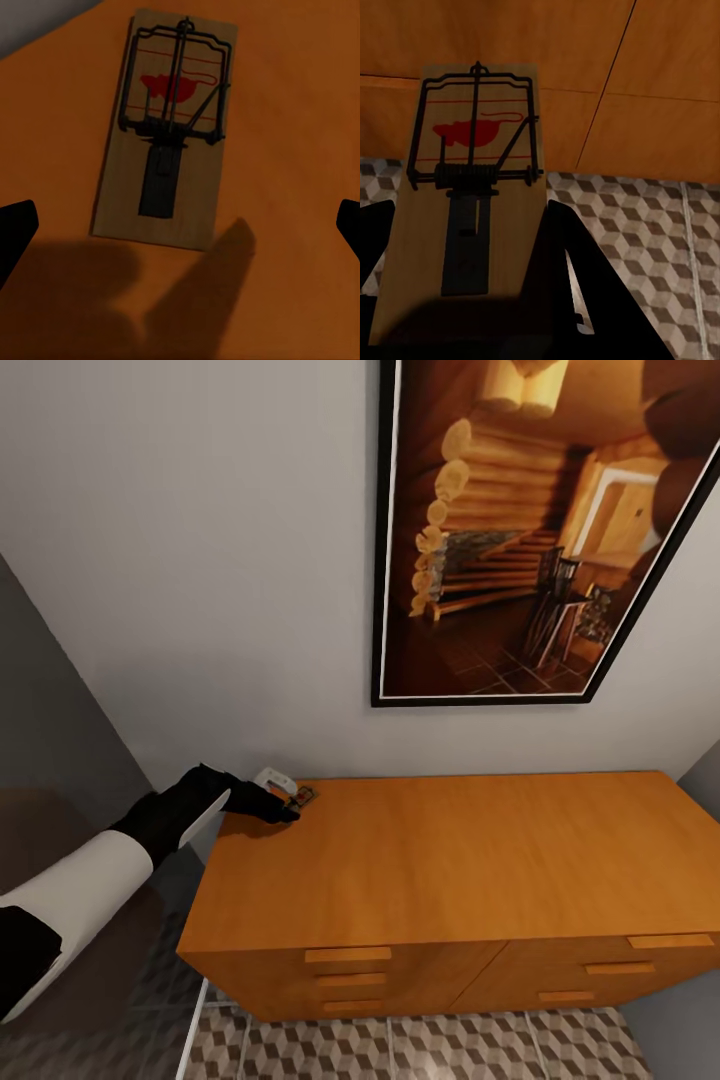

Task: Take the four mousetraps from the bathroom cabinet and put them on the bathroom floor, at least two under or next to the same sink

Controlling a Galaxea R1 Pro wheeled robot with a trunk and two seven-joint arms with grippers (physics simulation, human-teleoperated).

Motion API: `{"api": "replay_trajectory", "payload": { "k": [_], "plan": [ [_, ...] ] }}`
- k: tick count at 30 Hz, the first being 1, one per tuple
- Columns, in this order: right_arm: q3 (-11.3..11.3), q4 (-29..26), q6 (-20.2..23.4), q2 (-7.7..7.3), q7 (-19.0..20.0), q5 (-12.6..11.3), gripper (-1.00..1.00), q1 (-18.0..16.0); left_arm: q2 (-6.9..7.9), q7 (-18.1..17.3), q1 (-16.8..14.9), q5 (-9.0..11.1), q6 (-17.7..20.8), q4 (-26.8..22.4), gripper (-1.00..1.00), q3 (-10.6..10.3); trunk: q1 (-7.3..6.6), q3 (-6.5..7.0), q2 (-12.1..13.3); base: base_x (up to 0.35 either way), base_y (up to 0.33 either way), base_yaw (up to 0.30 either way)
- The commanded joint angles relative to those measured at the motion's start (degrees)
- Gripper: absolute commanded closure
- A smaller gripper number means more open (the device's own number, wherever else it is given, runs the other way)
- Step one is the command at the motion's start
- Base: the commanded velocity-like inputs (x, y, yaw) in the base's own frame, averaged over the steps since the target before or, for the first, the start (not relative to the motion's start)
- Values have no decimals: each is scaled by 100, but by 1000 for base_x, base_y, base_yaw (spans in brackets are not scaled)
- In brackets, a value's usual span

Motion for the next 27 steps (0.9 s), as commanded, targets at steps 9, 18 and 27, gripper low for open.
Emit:
{"api": "replay_trajectory", "payload": {
  "k": [9, 18, 27],
  "plan": [
    [50, 4, -21, 3, -11, -65, 100, -4, 6, 7, -8, 34, 27, 12, -100, -46, 3, -25, -11, 0, 0, 0],
    [50, 4, -21, 3, -13, -65, 100, -4, 6, 7, -8, 34, 27, 43, -100, -47, 3, -36, -11, 0, 0, 0],
    [50, 4, -19, 3, -13, -65, 100, -4, 6, 10, -8, 26, 27, 45, -100, -47, 3, -37, -11, 0, 0, 0]
  ]
}}
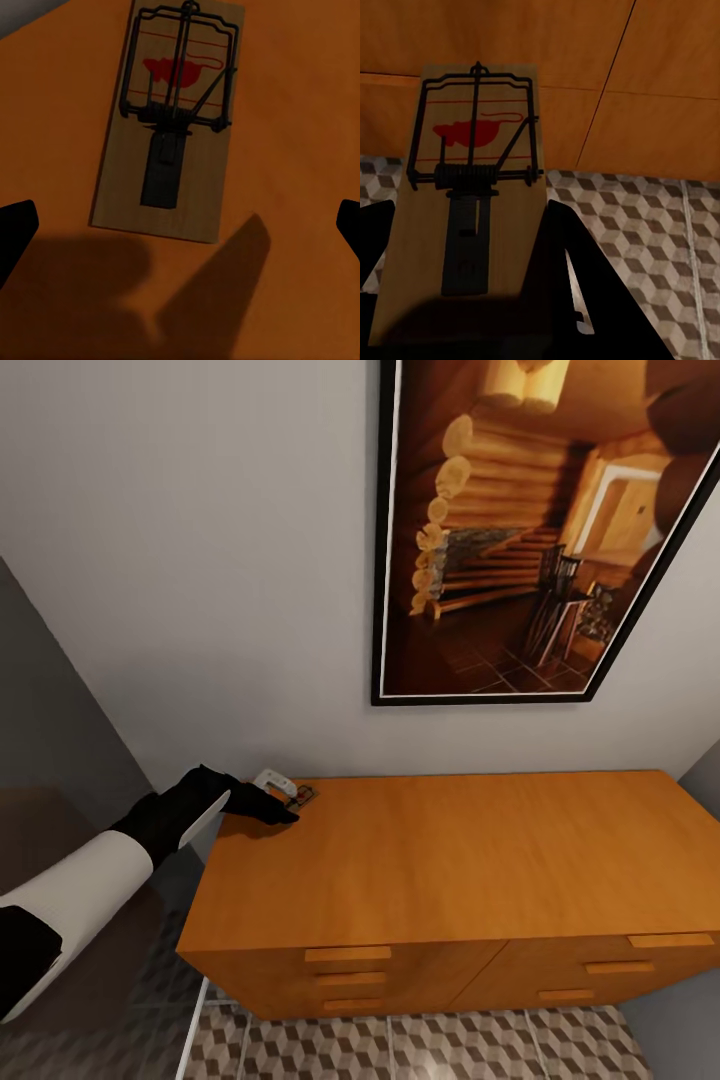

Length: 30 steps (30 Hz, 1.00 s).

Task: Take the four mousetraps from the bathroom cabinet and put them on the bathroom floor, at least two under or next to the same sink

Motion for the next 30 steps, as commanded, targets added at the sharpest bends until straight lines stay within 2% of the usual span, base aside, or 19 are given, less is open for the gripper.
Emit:
{"api": "replay_trajectory", "payload": {
  "k": [1, 30],
  "plan": [
    [50, 4, -21, 2, -12, -66, 100, -4, 6, 8, -8, 34, 27, -8, -100, -25, 3, -11, -11, 0, 0, 0],
    [50, 4, -15, 2, -12, -66, 100, -4, 6, 36, -8, 24, 28, -15, -100, -25, 3, -11, -11, 0, 0, 0]
  ]
}}
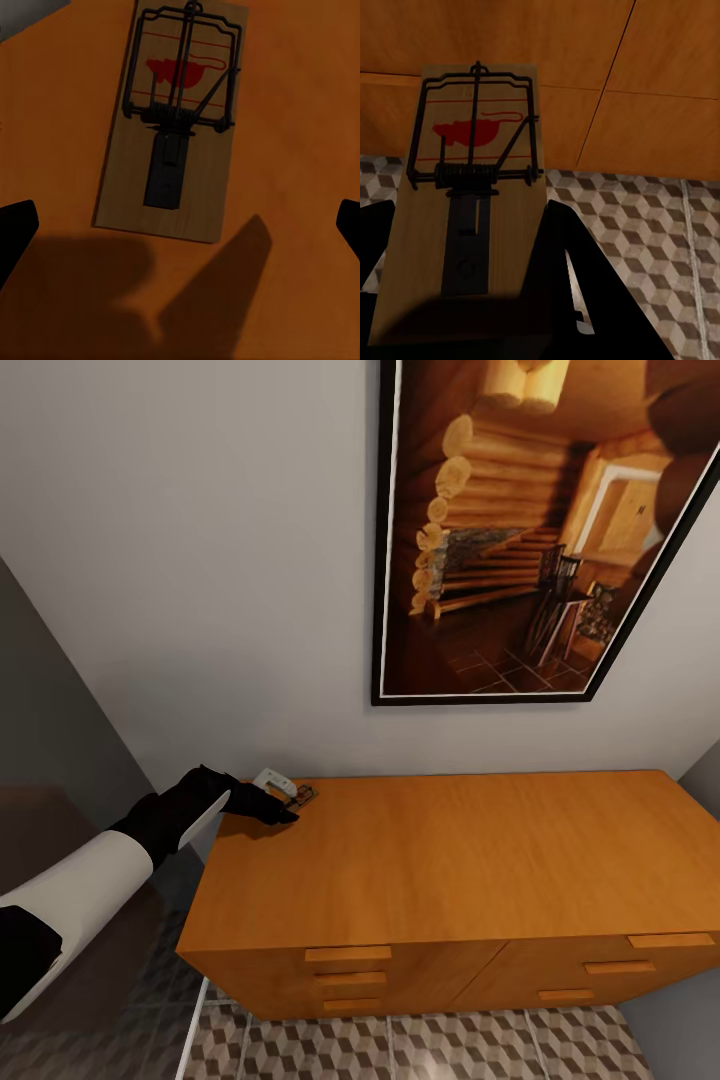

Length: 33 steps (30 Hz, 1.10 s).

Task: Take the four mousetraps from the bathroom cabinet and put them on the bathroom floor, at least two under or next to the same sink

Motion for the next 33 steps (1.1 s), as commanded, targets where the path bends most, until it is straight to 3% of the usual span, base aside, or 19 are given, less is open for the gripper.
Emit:
{"api": "replay_trajectory", "payload": {
  "k": [1, 33],
  "plan": [
    [50, 4, -22, 2, -12, -66, 100, -4, 6, 9, -8, 33, 28, -8, -100, -25, 3, -11, -11, 0, 0, 0],
    [50, 4, -20, 2, -12, -66, 100, -4, 6, 155, -8, 24, 34, -17, -100, -14, 3, -11, -11, 0, 0, 0]
  ]
}}
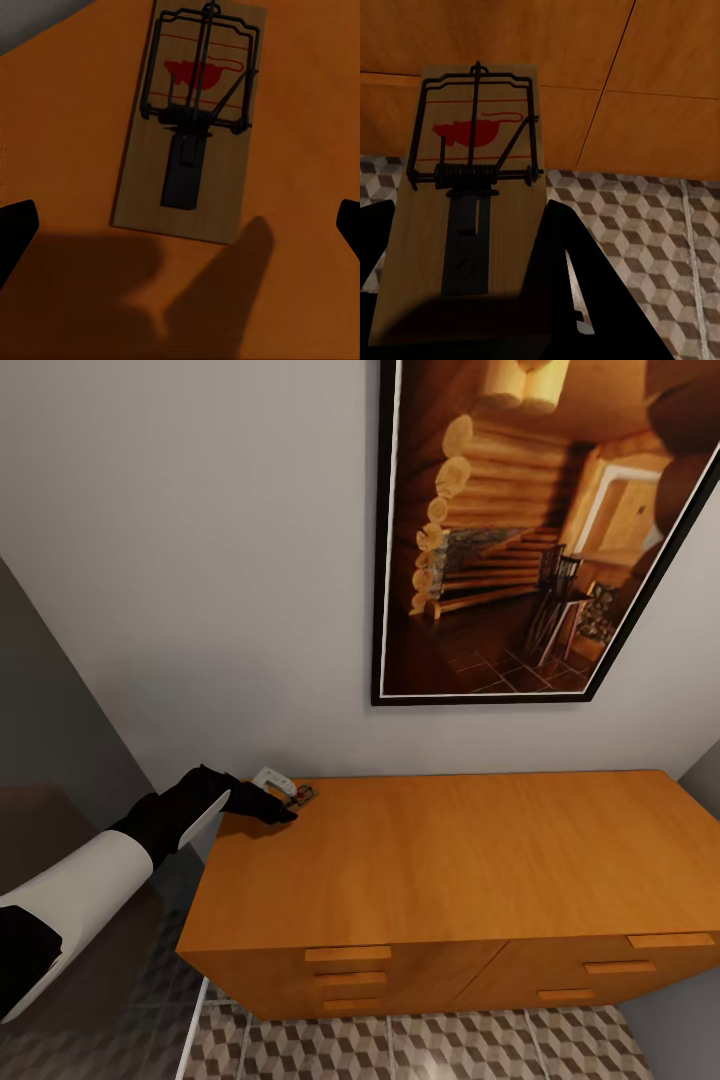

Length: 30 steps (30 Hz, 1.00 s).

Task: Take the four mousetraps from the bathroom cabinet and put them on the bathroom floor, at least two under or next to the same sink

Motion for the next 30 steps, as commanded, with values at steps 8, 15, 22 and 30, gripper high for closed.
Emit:
{"api": "replay_trajectory", "payload": {
  "k": [8, 15, 22, 30],
  "plan": [
    [50, 4, -21, 2, -12, -66, 100, -4, 6, 207, -8, 31, 25, -21, -100, -26, 3, -11, -11, 0, 0, 0],
    [50, 4, -21, 2, -12, -66, 100, -4, 3, 245, -8, 31, 25, -24, -100, -26, 3, -11, -11, 0, 0, 0],
    [50, 4, -23, 2, -12, -66, 100, -4, 2, 249, -8, 31, 25, -18, -100, -27, 3, -11, -11, 0, 0, 0],
    [50, 4, -21, 2, -12, -66, 100, -4, 3, 257, -8, 31, 25, -17, -100, -31, 3, -11, -11, 0, 0, 0]
  ]
}}
